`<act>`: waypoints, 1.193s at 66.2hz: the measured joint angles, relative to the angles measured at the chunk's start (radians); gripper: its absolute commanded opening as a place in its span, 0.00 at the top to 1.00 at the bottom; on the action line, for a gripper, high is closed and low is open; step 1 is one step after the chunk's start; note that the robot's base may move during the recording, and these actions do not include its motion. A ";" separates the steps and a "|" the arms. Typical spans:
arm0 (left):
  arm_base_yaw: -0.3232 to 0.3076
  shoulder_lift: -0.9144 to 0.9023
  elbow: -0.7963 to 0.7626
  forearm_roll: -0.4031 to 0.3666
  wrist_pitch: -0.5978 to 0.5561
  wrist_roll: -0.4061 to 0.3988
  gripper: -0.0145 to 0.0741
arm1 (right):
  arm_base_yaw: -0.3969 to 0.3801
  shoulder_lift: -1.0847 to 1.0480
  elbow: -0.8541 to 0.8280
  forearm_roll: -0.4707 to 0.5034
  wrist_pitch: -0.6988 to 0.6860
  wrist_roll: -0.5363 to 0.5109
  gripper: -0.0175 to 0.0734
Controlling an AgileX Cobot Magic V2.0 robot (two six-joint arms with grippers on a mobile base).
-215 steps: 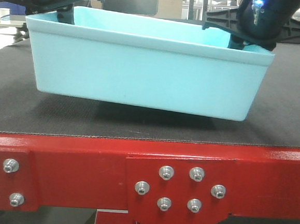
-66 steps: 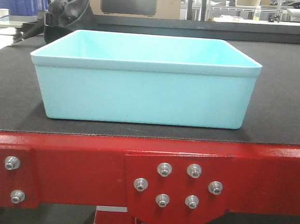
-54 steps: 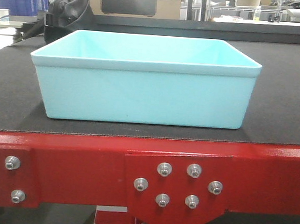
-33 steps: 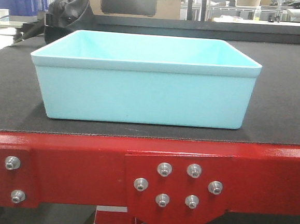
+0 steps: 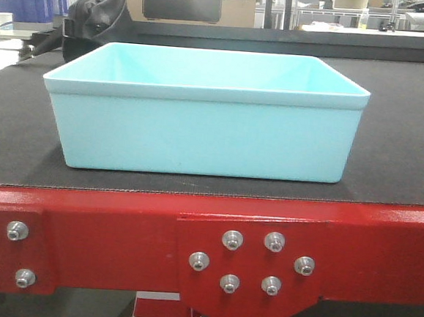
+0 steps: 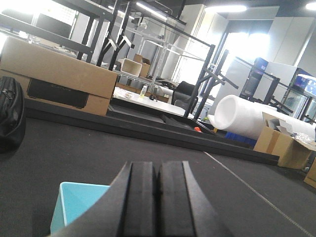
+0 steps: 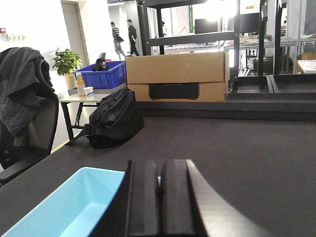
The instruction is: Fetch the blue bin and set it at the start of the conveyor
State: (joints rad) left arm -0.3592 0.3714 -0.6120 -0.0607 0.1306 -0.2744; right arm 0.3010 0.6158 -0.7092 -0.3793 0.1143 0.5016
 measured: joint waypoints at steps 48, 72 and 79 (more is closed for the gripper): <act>0.000 0.000 0.000 0.000 0.000 0.000 0.95 | -0.307 -0.315 0.444 0.465 -0.114 -0.651 0.98; 0.000 0.000 0.000 0.000 0.000 0.000 0.95 | -0.377 -0.564 0.685 0.440 -0.114 -0.578 0.98; 0.000 0.000 0.000 0.000 0.000 0.000 0.95 | -0.379 -0.606 0.705 0.389 -0.122 -0.540 0.98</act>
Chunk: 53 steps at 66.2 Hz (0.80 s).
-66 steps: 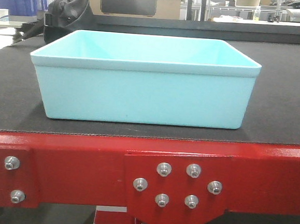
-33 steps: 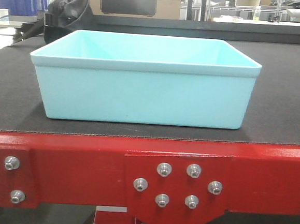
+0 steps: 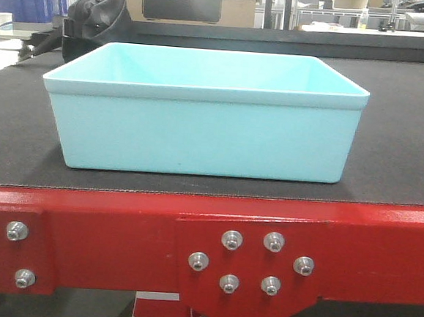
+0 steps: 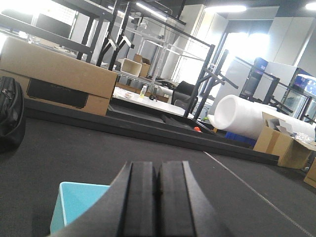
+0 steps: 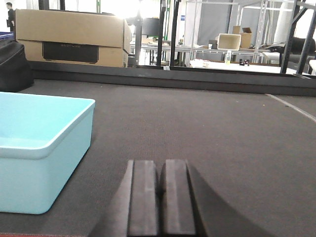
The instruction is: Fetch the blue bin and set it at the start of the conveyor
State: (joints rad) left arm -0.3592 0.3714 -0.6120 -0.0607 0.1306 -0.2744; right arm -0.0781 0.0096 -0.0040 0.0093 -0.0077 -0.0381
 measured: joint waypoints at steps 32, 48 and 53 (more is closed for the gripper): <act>0.000 0.000 0.000 0.000 0.000 0.000 0.95 | 0.001 -0.006 0.002 -0.059 0.008 0.062 0.98; 0.000 0.000 0.000 0.000 0.000 0.000 0.95 | 0.001 -0.006 0.002 -0.060 0.008 0.062 0.98; 0.000 0.000 0.000 0.000 0.000 0.000 0.95 | 0.001 -0.006 0.002 -0.060 0.008 0.062 0.98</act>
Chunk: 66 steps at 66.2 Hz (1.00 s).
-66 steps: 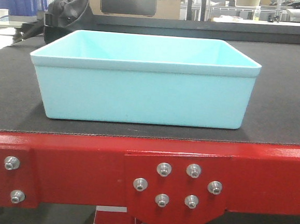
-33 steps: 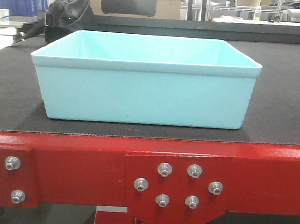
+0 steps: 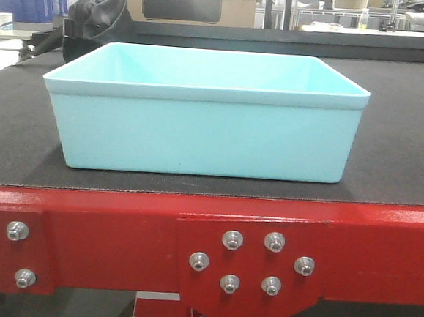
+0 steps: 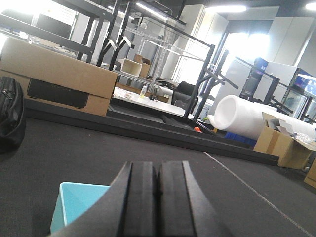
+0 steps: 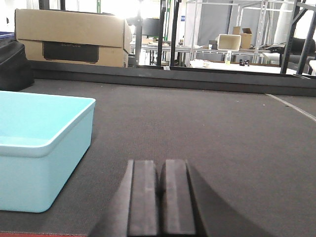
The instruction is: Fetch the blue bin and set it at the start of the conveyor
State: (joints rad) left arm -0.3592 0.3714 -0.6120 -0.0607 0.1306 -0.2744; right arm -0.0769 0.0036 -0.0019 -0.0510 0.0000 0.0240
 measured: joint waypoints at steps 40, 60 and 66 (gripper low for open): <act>0.058 -0.015 0.019 0.187 0.012 0.085 0.95 | 0.000 0.000 0.000 0.000 0.005 0.000 0.98; 0.296 -0.090 0.252 0.038 -0.065 0.290 0.95 | 0.000 0.000 0.002 0.000 0.005 0.002 0.98; 0.342 -0.145 0.322 0.029 -0.065 0.290 0.95 | 0.000 0.000 0.002 0.000 0.005 0.002 0.98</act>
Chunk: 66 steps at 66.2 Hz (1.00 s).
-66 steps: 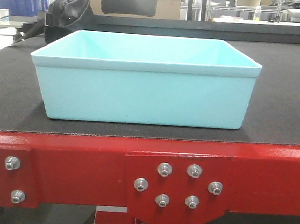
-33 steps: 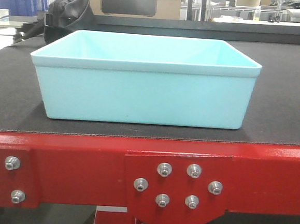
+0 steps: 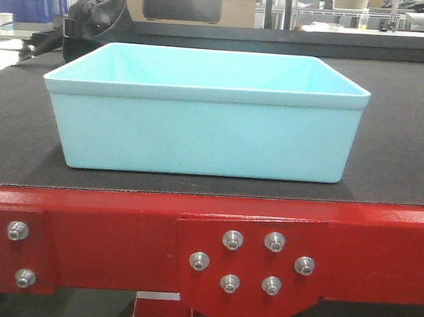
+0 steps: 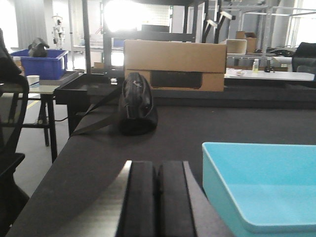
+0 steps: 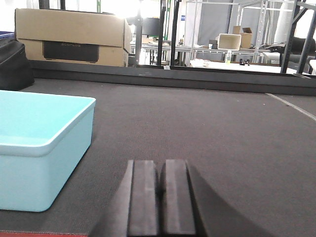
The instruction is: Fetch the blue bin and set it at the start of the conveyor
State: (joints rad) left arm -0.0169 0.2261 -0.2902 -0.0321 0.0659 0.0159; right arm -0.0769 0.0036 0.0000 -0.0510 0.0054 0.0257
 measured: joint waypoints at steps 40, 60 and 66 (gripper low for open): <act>0.017 -0.220 0.291 0.032 -0.006 -0.068 0.95 | 0.000 0.000 0.000 0.000 0.002 0.000 0.98; 0.017 -0.221 0.292 -0.005 -0.030 0.024 0.95 | 0.000 0.000 0.000 0.000 0.002 0.000 0.98; 0.017 -0.221 0.292 -0.008 -0.066 0.026 0.95 | 0.000 0.000 0.000 0.000 0.002 0.000 0.98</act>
State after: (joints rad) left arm 0.0001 0.0047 0.0015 -0.0397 0.0000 0.0418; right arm -0.0769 0.0036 0.0000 -0.0510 0.0074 0.0257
